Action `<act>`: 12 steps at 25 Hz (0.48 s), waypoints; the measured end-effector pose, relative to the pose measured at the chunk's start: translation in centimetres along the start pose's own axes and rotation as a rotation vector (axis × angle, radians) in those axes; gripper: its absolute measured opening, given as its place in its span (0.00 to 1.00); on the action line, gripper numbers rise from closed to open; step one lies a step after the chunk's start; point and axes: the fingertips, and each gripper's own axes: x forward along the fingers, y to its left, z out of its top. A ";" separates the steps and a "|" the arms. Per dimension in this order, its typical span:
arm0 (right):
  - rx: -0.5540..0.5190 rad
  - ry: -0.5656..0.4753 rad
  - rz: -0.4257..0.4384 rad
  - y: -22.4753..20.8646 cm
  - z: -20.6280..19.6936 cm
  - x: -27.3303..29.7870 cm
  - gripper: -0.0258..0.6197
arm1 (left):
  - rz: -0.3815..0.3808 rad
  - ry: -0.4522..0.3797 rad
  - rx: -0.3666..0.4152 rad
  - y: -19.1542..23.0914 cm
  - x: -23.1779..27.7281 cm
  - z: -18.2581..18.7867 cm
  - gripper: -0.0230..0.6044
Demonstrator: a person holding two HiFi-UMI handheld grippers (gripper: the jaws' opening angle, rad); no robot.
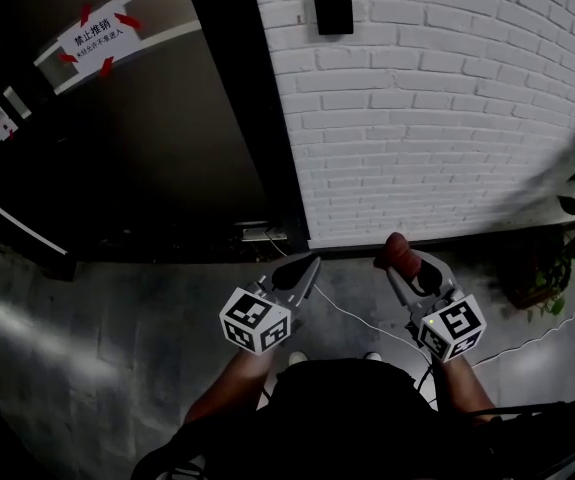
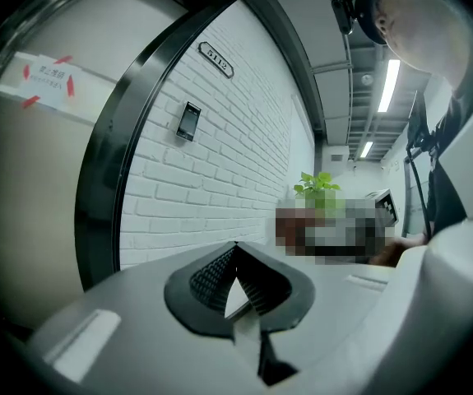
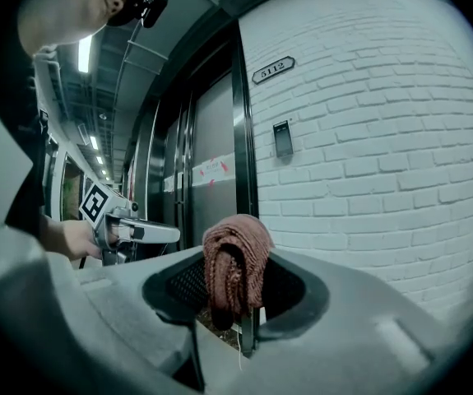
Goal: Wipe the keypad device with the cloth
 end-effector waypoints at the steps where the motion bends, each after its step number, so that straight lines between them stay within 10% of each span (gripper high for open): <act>1: -0.002 0.000 -0.005 0.1 0.0 0.1 0.25 | -0.008 0.005 -0.001 0.1 0.1 -0.2 0.06; 12: 0.005 0.024 -0.026 0.0 -0.2 1.1 0.25 | -0.034 -0.002 -0.008 1.0 0.3 0.3 0.06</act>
